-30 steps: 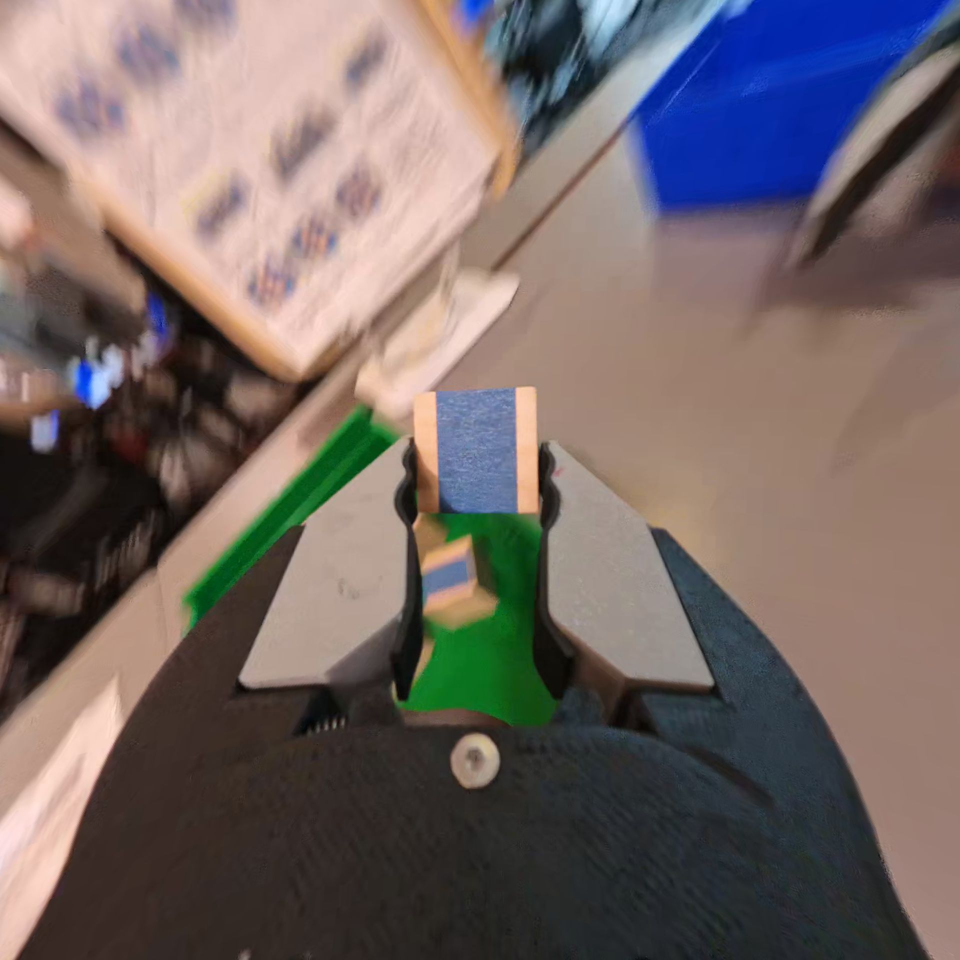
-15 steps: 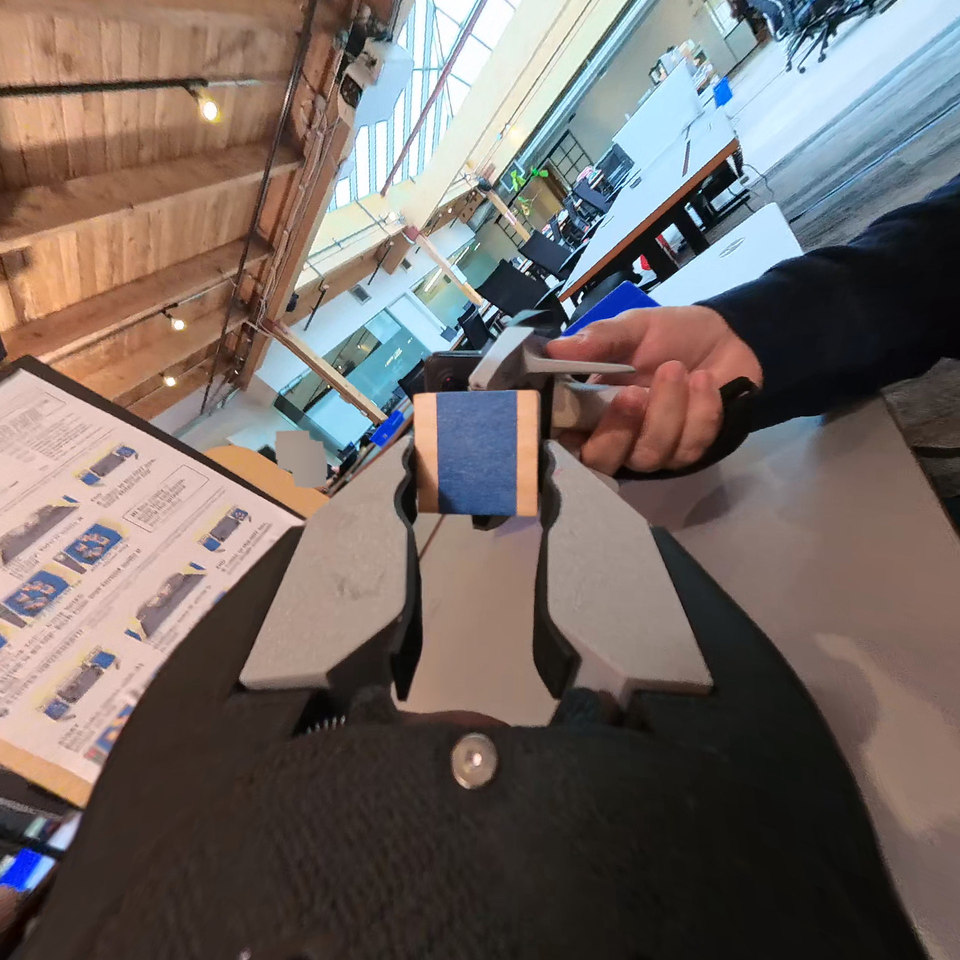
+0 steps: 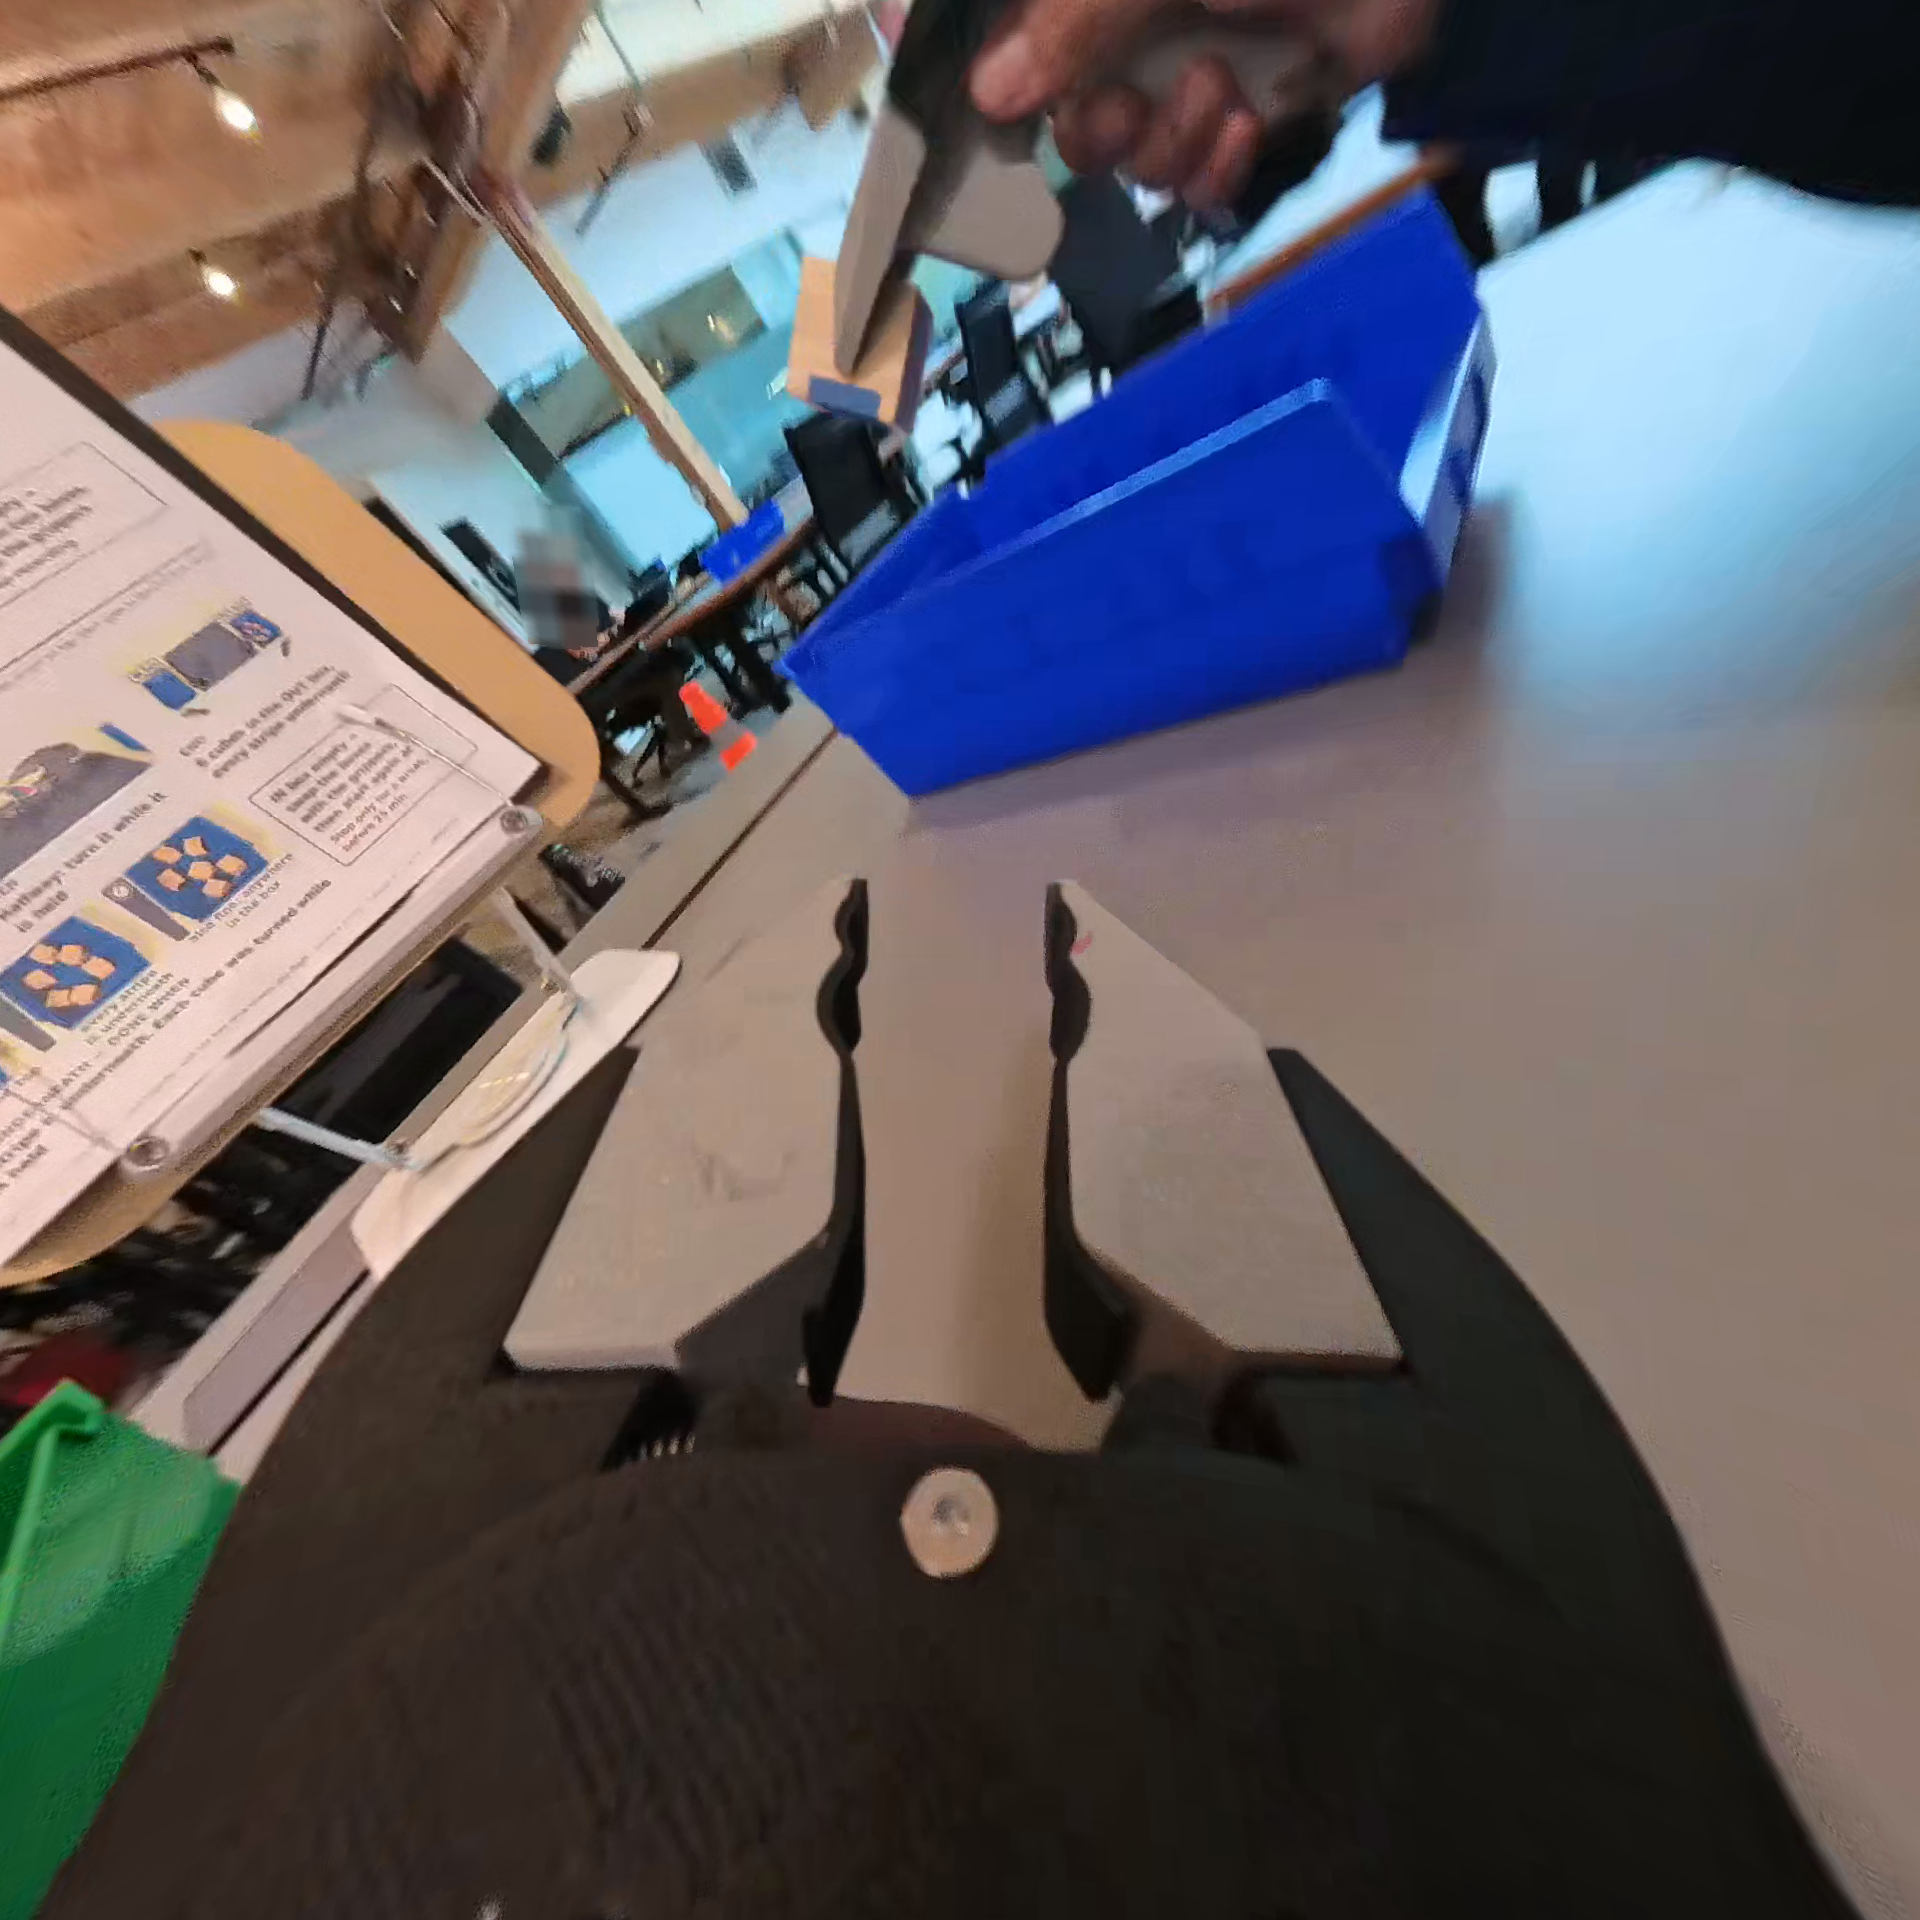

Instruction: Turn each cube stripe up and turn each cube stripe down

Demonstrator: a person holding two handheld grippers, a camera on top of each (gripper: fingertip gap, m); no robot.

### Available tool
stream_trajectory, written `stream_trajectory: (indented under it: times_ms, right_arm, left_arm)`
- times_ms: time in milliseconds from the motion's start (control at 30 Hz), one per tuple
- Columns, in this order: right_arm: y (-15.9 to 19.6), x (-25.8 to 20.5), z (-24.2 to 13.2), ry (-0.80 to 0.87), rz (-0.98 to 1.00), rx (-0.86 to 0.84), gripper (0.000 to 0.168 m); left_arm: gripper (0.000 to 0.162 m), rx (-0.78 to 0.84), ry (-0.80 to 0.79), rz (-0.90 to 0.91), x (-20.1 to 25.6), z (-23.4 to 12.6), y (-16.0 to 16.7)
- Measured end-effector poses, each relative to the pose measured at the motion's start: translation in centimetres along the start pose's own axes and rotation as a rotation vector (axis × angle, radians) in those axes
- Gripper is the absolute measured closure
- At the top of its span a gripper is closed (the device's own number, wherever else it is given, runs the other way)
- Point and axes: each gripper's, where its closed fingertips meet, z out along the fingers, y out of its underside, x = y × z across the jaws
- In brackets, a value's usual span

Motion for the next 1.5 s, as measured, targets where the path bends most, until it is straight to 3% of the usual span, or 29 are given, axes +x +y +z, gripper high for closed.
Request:
stream_trajectory:
  times_ms: [67,133,233,300,400,467,533,633,767,867,933,1067,1167,1333,1500]
  right_arm:
    - [3.0,5.7,2.8,0.201,-0.056,-0.208,0.126]
    - [6.3,9.0,5.8,0.300,-0.092,-0.399,0.126]
    - [10.6,12.1,9.6,0.373,-0.097,-0.591,0.125]
    - [12.1,12.4,11.4,0.335,-0.050,-0.629,0.125]
    - [9.9,13.1,11.2,0.379,-0.055,-0.535,0.113]
    - [6.4,13.4,9.2,0.467,-0.128,-0.427,0.117]
    - [2.6,11.9,7.2,0.502,-0.187,-0.301,0.121]
    - [-0.4,5.4,6.4,0.323,-0.224,-0.194,0.133]
    - [3.7,-1.2,8.4,0.122,-0.335,-0.430,0.142]
    - [6.8,0.6,9.6,0.232,-0.474,-0.609,0.157]
    - [7.8,1.7,10.2,0.234,-0.464,-0.664,0.165]
    - [7.0,5.0,9.9,0.335,-0.434,-0.658,0.162]
    - [6.3,3.8,9.6,0.286,-0.360,-0.594,0.140]
    - [2.0,-5.1,9.3,0.065,-0.291,-0.248,0.132]
    - [2.0,-14.3,9.8,-0.236,-0.184,0.040,0.130]
  left_arm:
    - [0.131,-0.053,0.005,0.088,0.6,0.3,1.0]
    - [0.134,-0.077,-0.005,0.169,1.0,0.5,1.6]
    - [0.134,-0.119,-0.013,0.174,1.0,0.6,2.3]
    - [0.134,-0.110,-0.005,0.126,0.8,0.3,2.2]
    - [0.135,-0.105,-0.012,0.070,0.1,0.2,2.2]
    - [0.135,-0.119,-0.012,0.058,0.1,0.3,2.4]
    - [0.135,-0.128,0.004,0.067,0.5,0.5,2.4]
    - [0.135,-0.147,0.021,0.103,1.2,0.7,2.7]
    - [0.134,-0.167,0.009,0.119,1.0,0.7,3.2]
    - [0.134,-0.170,-0.010,0.105,0.5,0.5,3.4]
    - [0.134,-0.174,-0.017,0.098,0.3,0.4,3.5]
    - [0.135,-0.178,-0.008,0.089,0.4,0.4,3.6]
    - [0.133,-0.190,0.009,0.091,0.8,0.5,3.8]
    - [0.131,-0.192,0.052,0.012,1.6,0.5,3.5]
    - [0.126,-0.084,0.167,-0.128,1.1,-3.0,-2.5]
